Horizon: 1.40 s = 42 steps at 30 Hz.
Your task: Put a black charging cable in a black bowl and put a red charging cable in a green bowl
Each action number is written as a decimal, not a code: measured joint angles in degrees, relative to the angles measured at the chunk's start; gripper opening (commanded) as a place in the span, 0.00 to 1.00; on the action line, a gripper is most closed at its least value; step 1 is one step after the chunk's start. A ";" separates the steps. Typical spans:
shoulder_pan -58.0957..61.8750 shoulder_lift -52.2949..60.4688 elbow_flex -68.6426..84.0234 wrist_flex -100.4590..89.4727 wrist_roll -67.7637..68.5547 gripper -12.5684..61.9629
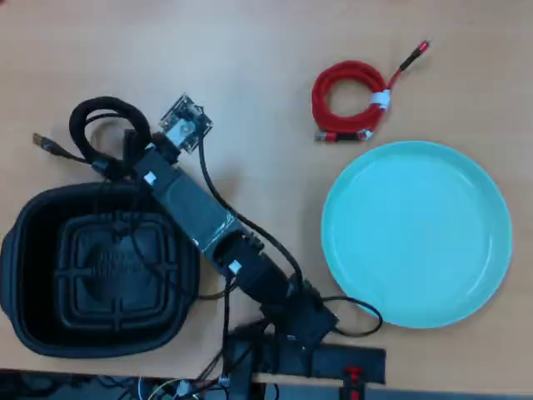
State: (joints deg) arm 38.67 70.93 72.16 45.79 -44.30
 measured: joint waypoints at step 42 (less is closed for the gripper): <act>8.70 -0.88 -0.26 27.60 28.30 0.09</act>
State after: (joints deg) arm 47.37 70.05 71.89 73.39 -16.00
